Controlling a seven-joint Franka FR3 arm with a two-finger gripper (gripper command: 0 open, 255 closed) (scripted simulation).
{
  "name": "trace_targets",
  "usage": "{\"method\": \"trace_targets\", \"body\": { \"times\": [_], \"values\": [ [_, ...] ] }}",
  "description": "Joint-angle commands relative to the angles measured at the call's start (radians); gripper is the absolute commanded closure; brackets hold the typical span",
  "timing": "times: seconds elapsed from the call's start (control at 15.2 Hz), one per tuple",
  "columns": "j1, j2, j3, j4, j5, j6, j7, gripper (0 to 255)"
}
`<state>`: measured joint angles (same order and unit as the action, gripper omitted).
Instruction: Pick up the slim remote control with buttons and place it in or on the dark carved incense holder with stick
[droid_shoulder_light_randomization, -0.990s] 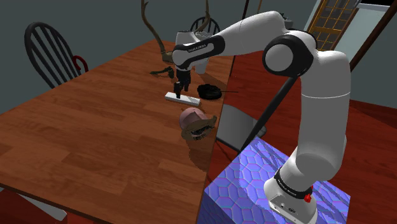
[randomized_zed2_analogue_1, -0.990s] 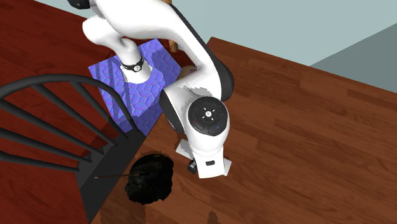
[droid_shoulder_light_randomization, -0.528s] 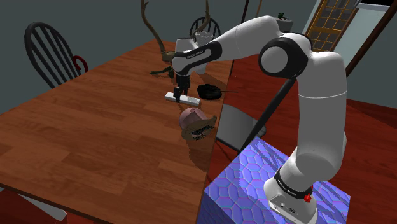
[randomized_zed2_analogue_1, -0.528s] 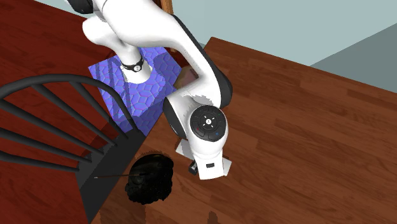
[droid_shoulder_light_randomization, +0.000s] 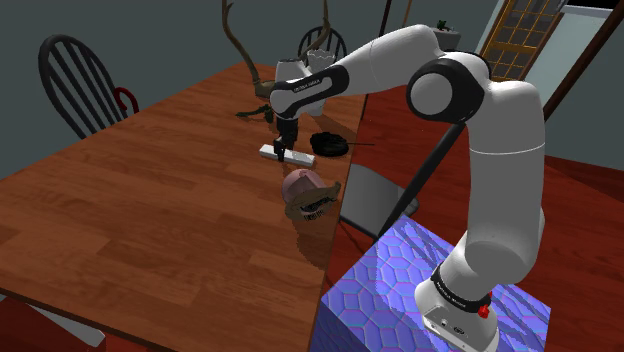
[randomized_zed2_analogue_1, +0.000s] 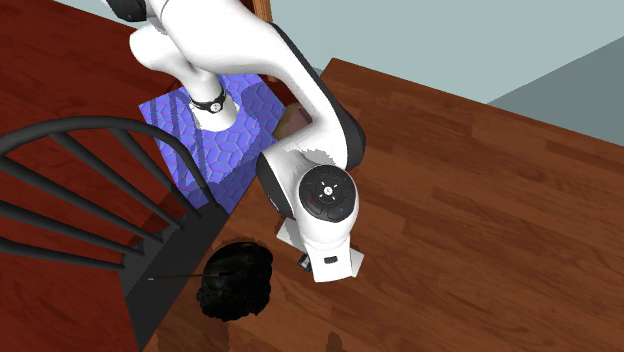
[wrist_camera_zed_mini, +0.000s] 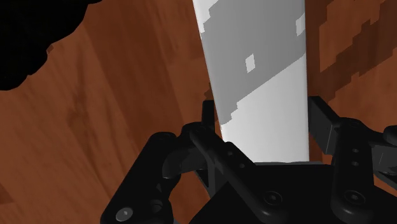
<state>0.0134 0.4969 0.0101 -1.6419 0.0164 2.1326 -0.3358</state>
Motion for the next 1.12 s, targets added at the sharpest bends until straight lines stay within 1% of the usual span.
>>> {"method": "trace_targets", "body": {
  "times": [0.0, 0.4, 1.06],
  "values": [
    [0.0, 0.001, 0.0, 0.0, 0.0, 0.0, 0.0, 255],
    [0.0, 0.001, 0.0, -0.001, 0.0, 0.0, 0.0, 255],
    [-0.001, -0.052, 0.0, 0.056, 0.0, -0.11, 0.002, 255]
  ]
}}
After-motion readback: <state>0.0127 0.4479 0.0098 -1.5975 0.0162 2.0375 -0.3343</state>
